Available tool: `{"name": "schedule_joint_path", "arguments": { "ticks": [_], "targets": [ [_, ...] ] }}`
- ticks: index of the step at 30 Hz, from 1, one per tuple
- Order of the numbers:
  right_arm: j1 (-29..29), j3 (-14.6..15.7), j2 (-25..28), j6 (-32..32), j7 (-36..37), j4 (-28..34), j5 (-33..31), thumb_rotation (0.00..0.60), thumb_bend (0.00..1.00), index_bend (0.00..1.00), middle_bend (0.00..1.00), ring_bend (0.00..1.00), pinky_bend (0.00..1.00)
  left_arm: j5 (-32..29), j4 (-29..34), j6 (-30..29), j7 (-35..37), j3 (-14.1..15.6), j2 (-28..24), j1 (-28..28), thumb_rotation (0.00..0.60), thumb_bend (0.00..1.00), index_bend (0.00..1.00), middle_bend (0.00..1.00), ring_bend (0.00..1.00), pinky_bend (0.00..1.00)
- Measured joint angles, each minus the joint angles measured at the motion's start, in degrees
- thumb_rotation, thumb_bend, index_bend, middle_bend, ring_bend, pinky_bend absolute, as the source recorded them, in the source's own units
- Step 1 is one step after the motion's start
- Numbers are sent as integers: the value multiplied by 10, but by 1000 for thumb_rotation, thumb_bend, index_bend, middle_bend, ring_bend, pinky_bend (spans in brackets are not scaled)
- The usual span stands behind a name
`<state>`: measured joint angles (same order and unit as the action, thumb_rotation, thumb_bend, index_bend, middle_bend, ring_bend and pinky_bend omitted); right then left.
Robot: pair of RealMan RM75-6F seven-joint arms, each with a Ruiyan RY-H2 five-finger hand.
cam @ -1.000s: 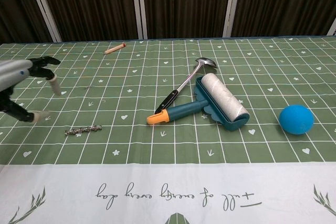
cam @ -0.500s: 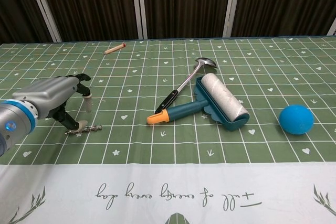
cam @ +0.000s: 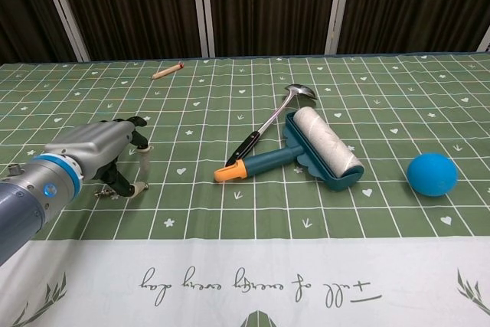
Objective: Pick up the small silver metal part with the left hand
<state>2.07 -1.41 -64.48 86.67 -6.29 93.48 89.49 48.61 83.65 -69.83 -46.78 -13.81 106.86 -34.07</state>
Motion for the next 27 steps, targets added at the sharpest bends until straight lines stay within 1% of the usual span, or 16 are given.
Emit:
{"name": "schedule_joint_path", "arguments": {
  "ticks": [10,27],
  "targets": [
    [0,0,0,0,0,1,0,600,111,0,0,0,3,-19,-12,-4,-10,1,9,-11,600,291,503,0,0,0],
    [0,1,2,-3,3,6,-3,600,110,0,0,0,3,-32,-21,-13,-23,11,12,-18,600,293,495,0,0,0]
  ]
}}
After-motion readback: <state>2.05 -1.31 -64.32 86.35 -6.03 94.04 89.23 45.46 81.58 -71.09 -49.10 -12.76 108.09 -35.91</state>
